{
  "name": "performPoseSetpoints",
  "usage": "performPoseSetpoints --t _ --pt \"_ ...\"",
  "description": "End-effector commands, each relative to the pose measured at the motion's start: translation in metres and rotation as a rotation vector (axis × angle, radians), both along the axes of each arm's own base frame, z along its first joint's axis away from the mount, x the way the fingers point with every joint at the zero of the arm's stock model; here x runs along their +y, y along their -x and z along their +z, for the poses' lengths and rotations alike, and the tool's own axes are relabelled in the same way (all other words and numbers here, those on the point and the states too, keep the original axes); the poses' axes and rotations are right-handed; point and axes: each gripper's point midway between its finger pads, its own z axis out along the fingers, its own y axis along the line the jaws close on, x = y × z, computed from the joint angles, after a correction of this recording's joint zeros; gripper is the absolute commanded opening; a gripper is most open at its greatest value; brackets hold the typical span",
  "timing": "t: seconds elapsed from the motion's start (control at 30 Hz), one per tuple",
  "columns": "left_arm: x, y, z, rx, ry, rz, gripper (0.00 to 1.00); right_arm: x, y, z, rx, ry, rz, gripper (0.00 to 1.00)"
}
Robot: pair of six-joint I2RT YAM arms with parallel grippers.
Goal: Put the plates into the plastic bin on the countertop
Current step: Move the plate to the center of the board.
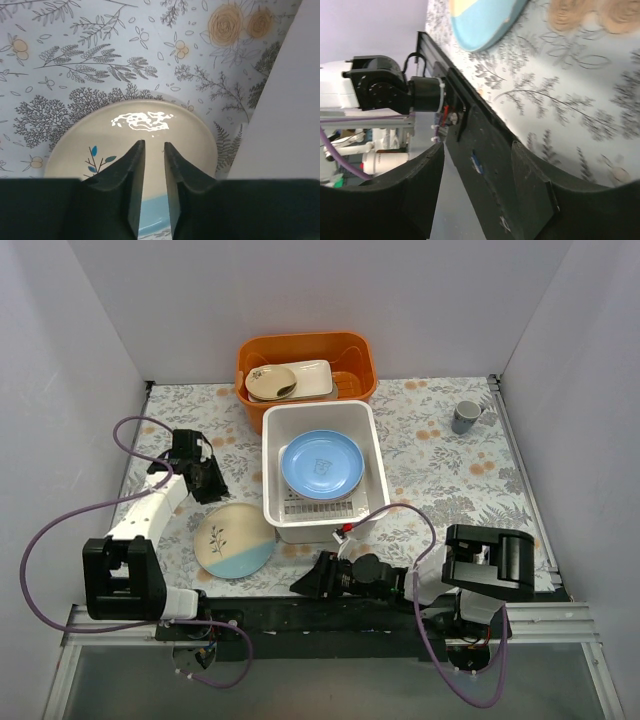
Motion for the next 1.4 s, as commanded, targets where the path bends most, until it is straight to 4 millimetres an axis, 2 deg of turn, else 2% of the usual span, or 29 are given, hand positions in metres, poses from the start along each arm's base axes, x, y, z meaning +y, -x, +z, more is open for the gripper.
performPoseSetpoints --t 0.0,0.07,0.13,0.17,0.2,0.23,0.27,0.3,0.37,0.57,0.8,0.83,0.9,0.93,1.13,1.37 --pt "-0.014 0.007 -0.011 0.059 0.036 -0.052 0.11 -0.016 -0.034 0.022 -0.108 -0.012 -0.152 0.64" --pt "-0.018 0.009 -0.018 0.087 0.029 -0.065 0.00 -0.023 -0.036 0.029 -0.141 -0.005 -0.168 0.64" --pt "-0.021 0.013 -0.031 0.138 0.006 -0.072 0.00 -0.032 -0.041 0.029 -0.174 0.014 -0.202 0.64" --pt "-0.021 0.015 -0.036 0.157 0.001 -0.075 0.00 -0.036 -0.042 0.041 -0.185 -0.012 -0.217 0.64" --pt "-0.024 0.017 -0.039 0.169 -0.003 -0.081 0.00 -0.045 -0.046 0.034 -0.194 0.021 -0.246 0.64" --pt "-0.026 0.020 -0.047 0.200 -0.009 -0.089 0.00 -0.049 -0.048 0.037 -0.202 0.020 -0.259 0.64" --pt "-0.027 0.021 -0.050 0.209 -0.016 -0.087 0.00 -0.053 -0.050 0.050 -0.222 -0.003 -0.270 0.64" --pt "-0.028 0.022 -0.053 0.221 -0.023 -0.086 0.00 -0.058 -0.051 0.046 -0.232 0.029 -0.285 0.64" --pt "-0.026 0.024 -0.063 0.253 -0.061 -0.072 0.00 -0.061 -0.053 0.059 -0.265 0.016 -0.296 0.64" --pt "-0.010 0.017 -0.078 0.297 -0.173 -0.002 0.00 -0.062 -0.050 0.066 -0.297 0.015 -0.290 0.65" --pt "-0.006 -0.013 -0.081 0.312 -0.221 0.050 0.00 -0.051 -0.045 0.067 -0.324 0.021 -0.237 0.65" --pt "-0.007 -0.028 -0.074 0.285 -0.221 0.052 0.00 -0.049 -0.044 0.067 -0.328 0.022 -0.230 0.65" --pt "-0.003 -0.035 -0.076 0.307 -0.254 0.051 0.00 -0.047 -0.042 0.067 -0.328 0.024 -0.217 0.65" --pt "-0.004 -0.052 -0.067 0.276 -0.258 0.048 0.00 -0.046 -0.042 0.066 -0.329 0.024 -0.215 0.65" --pt "0.004 -0.068 -0.074 0.303 -0.308 0.059 0.00 -0.043 -0.039 0.061 -0.333 0.037 -0.191 0.65" --pt "0.004 -0.101 -0.062 0.203 -0.273 0.075 0.00 -0.037 -0.035 0.053 -0.327 0.059 -0.155 0.66"
